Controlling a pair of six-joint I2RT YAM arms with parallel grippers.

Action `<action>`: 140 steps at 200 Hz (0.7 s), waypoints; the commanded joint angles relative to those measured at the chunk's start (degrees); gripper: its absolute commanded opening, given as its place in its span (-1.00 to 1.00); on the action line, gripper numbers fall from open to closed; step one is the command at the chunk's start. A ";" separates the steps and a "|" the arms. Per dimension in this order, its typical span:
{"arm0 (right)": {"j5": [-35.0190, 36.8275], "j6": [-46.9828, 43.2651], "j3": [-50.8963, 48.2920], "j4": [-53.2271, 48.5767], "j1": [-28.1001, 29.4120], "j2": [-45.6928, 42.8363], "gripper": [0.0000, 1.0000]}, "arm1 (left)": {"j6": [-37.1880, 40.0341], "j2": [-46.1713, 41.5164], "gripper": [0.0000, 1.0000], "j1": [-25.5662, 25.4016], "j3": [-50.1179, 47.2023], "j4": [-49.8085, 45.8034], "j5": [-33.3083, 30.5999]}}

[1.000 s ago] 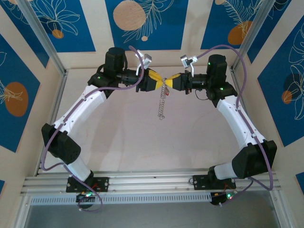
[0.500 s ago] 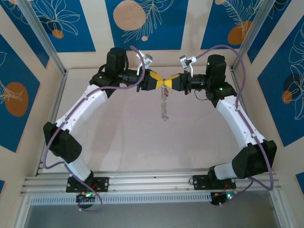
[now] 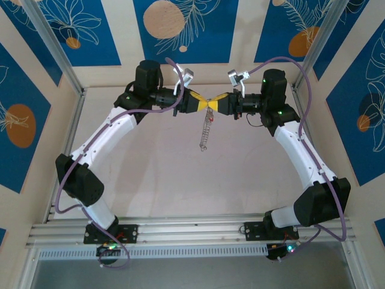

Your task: Put the keys on the keyring

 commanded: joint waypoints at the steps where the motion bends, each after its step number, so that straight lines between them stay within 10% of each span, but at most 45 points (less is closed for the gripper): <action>1: -0.17 0.41 1.73 0.54 0.19 -0.89 -0.75 | -3.29 -0.53 -1.00 -0.42 -0.54 7.24 0.18; 26: 1.98 2.39 -0.47 3.21 -0.89 -3.70 -0.38 | -8.40 -1.74 -1.00 -0.47 -3.69 14.27 -2.15; 140: 7.21 7.79 -17.36 17.10 -3.35 -14.37 -0.05 | -25.72 -4.83 -1.00 -0.47 -12.82 37.62 -3.17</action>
